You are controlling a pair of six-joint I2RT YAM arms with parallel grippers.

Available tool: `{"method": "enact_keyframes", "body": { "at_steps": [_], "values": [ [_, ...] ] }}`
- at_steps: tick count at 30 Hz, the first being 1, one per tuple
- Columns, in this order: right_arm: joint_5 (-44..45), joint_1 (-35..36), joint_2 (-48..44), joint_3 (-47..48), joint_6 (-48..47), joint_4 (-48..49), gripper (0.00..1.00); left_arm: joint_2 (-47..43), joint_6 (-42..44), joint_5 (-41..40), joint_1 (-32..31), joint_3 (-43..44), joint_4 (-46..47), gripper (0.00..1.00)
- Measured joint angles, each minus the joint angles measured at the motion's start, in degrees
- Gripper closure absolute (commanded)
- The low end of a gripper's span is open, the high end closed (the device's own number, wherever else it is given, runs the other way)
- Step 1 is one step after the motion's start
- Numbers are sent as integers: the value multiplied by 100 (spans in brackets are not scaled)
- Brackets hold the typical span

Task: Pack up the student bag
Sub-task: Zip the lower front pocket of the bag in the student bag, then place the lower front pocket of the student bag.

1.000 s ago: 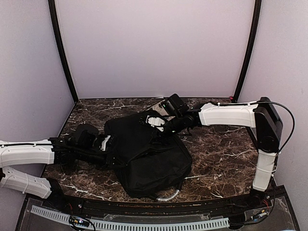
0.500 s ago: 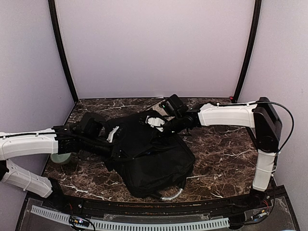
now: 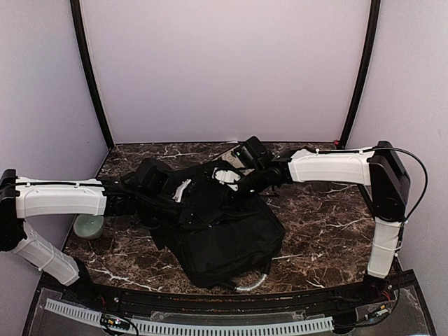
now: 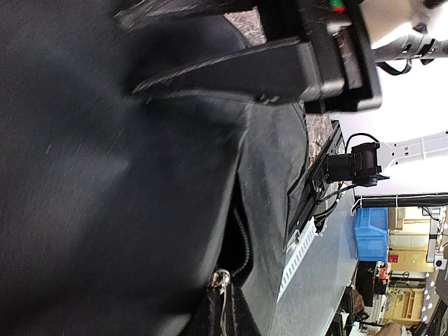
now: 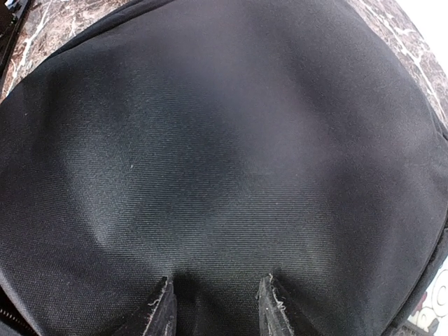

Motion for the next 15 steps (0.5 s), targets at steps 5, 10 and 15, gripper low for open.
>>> {"method": "enact_keyframes", "body": {
  "at_steps": [5,10,15],
  "values": [
    [-22,-122,-22,61,68,-170,55,184,133,4,-39,151,127,84],
    [76,-354,-560,-63,111,-411,42,149,302,-81,-63,162,348,68],
    [339,-498,-1696,-140,133,-435,1,-33,420,-201,-63,173,376,67]
  ]
}}
